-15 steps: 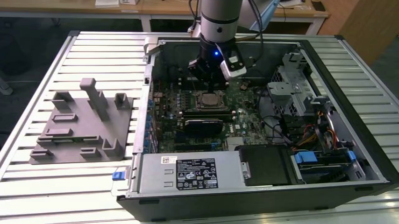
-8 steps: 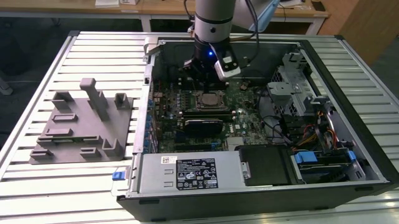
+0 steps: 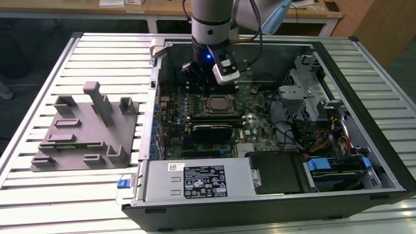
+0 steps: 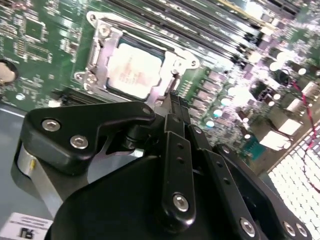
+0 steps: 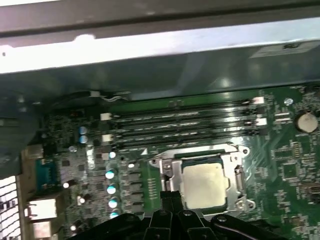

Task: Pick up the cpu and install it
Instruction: 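Install the first cpu locking lever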

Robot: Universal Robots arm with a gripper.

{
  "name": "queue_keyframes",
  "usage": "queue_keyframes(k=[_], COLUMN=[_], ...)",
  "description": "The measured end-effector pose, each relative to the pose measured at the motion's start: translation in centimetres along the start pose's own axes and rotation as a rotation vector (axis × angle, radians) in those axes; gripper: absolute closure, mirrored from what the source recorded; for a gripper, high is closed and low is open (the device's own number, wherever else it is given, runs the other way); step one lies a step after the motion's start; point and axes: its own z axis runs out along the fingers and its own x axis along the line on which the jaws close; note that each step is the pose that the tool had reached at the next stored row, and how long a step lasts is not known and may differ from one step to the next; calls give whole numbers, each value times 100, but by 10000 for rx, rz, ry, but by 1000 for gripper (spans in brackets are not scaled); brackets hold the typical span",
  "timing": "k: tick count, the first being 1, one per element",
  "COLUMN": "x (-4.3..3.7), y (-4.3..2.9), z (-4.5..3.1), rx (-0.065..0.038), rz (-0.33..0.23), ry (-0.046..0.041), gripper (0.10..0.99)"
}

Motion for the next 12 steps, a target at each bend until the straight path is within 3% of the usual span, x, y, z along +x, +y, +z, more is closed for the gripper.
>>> queue_keyframes(k=[6,12], x=[100,109], y=[-26,-25], z=[-2,-71], rx=[-3,-6], rz=[-1,-2], ry=[-11,-35], gripper=[980,980])
